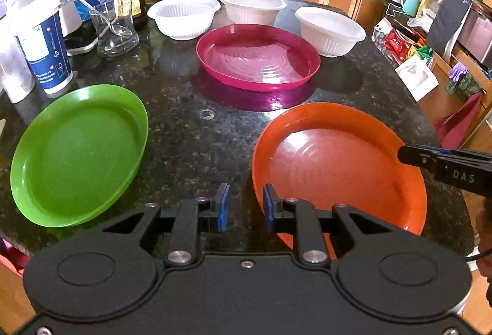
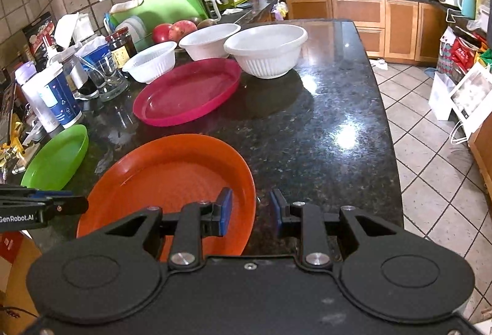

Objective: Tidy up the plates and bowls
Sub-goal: 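Grasp the rim of the orange plate with the left gripper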

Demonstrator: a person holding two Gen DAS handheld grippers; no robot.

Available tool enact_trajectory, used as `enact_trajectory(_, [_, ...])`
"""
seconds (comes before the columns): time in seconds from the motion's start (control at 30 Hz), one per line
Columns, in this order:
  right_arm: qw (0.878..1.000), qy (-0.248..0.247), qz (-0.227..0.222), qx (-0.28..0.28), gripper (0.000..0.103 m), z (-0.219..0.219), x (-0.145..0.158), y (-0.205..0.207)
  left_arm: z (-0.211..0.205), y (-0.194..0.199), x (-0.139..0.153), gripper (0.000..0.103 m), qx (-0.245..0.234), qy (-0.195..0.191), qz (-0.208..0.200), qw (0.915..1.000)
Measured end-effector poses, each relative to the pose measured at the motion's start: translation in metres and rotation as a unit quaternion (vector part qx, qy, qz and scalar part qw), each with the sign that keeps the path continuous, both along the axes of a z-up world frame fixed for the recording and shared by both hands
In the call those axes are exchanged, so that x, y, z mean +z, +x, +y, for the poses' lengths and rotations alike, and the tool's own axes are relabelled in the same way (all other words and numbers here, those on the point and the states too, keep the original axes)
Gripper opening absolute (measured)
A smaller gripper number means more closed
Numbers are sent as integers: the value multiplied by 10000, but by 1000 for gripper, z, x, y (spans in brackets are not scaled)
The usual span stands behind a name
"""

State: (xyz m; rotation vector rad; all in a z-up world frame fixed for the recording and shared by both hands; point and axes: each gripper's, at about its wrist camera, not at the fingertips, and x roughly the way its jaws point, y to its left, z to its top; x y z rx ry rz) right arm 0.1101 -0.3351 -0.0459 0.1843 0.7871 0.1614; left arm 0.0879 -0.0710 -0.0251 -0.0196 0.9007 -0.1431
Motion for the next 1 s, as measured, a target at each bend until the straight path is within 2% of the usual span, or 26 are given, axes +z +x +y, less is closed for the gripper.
enact_trajectory(0.43, [9996, 130, 95, 220, 28, -2, -7, 7, -13, 8, -7, 31, 114, 68, 143, 9998])
enact_trajectory(1.0, [9994, 130, 121, 305, 29, 2, -10, 6, -19, 15, -12, 31, 111, -28, 168, 9998])
